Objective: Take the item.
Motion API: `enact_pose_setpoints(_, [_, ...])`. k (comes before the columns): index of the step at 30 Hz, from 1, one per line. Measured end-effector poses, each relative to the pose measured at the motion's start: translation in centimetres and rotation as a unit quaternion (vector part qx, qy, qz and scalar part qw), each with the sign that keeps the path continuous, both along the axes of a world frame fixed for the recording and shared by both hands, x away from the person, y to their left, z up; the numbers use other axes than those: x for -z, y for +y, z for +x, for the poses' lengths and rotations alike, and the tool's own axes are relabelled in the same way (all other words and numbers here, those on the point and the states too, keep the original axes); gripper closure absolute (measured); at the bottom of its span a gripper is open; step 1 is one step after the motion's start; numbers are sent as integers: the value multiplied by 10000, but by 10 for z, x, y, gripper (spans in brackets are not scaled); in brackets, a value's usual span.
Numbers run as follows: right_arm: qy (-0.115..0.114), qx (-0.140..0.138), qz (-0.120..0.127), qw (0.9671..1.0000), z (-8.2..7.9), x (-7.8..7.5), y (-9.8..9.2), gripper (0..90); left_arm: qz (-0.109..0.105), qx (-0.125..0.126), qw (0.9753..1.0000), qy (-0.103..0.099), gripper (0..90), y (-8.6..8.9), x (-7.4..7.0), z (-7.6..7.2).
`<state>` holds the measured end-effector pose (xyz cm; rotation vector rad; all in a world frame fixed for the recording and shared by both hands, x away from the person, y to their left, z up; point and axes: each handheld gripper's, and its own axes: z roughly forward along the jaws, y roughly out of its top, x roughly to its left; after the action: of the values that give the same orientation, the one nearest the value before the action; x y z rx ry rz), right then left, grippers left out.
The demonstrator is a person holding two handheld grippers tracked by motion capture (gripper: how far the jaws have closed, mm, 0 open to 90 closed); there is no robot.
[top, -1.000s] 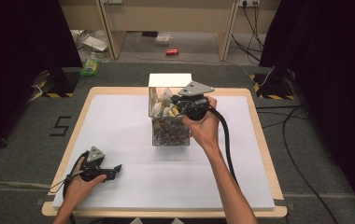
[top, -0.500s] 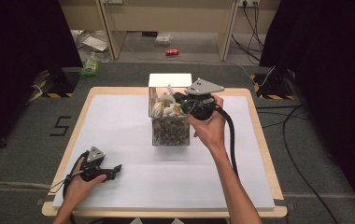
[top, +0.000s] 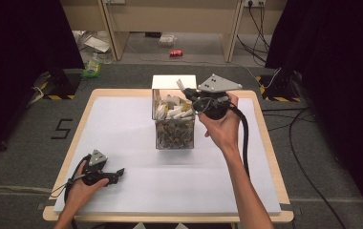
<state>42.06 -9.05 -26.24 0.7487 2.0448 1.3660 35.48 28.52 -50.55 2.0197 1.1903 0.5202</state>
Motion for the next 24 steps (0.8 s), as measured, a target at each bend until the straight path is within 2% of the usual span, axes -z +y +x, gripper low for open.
enact_pose_setpoints(13, [-95, 248, 83, 9996, -6, -10, -32, 875, -2, -1, 10000, 0, 130, 0, 0, 0])
enact_pose_setpoints(18, [-72, 452, 89, 9989, -5, -7, -51, 874, 21, 8, 10000, 3, 130, 0, 0, 0])
enact_pose_setpoints(24, [-5, 600, 142, 9981, -3, 0, -65, 874, 22, 8, 10000, 4, 130, 0, 0, 0])
